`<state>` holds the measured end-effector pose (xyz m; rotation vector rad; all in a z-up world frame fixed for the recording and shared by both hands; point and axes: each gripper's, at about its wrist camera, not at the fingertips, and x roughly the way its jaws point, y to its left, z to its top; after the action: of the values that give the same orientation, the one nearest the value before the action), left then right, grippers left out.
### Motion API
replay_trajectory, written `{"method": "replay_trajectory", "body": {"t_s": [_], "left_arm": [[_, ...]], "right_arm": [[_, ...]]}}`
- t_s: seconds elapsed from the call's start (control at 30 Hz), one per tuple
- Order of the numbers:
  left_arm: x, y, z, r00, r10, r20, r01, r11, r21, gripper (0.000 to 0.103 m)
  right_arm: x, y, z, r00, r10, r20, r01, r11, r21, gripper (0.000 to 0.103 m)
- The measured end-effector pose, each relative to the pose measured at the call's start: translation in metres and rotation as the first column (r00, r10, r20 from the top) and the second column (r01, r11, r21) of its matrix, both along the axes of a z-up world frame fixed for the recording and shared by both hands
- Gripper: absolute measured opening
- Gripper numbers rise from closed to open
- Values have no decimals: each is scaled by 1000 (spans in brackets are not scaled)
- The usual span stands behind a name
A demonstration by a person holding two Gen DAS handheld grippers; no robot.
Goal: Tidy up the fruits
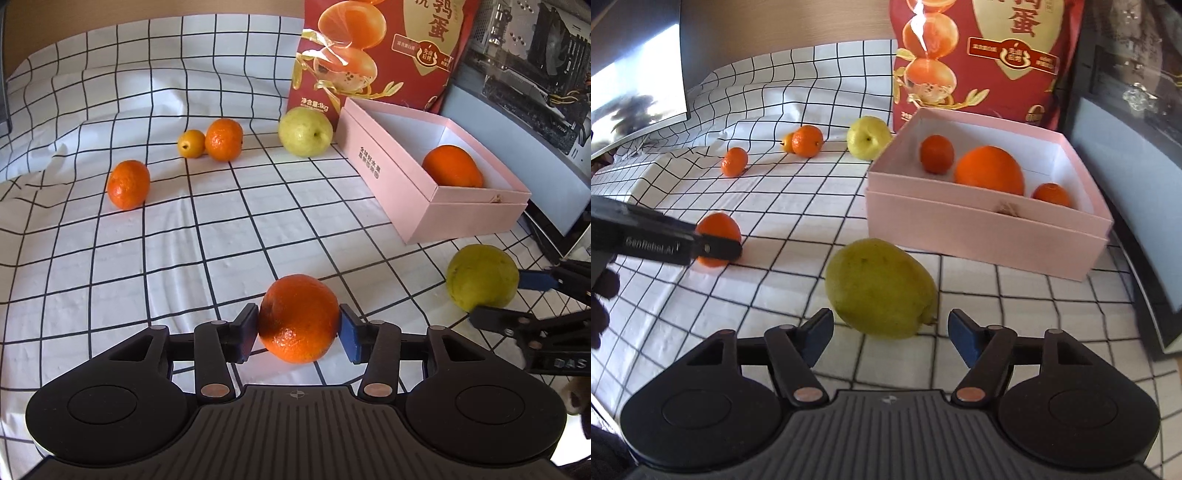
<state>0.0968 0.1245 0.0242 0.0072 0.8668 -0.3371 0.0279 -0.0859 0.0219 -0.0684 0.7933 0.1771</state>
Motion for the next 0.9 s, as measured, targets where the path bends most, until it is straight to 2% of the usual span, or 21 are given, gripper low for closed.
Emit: {"method": "replay_trajectory", "body": {"t_s": [0.23, 0.53, 0.67, 0.8, 0.9], "left_arm": [[1, 3, 1, 1000, 2, -9, -2, 1000, -16, 51], [9, -4, -4, 1000, -18, -15, 18, 1000, 10, 51], [12, -5, -4, 1000, -20, -7, 20, 1000, 6, 51], [8, -10, -3, 999, -48, -2, 49, 998, 35, 51], [-1, -14, -1, 997, -80, -20, 80, 997, 6, 51]], "right_arm": [[22, 15, -2, 999, 23, 30, -21, 999, -36, 69], [33, 20, -4, 998, 62, 26, -61, 997, -54, 69], [37, 16, -6, 998, 55, 16, -54, 997, -49, 67], [39, 11, -7, 999, 54, -4, -54, 997, -49, 61], [41, 7, -6, 999, 49, -12, -50, 998, -24, 61]]}}
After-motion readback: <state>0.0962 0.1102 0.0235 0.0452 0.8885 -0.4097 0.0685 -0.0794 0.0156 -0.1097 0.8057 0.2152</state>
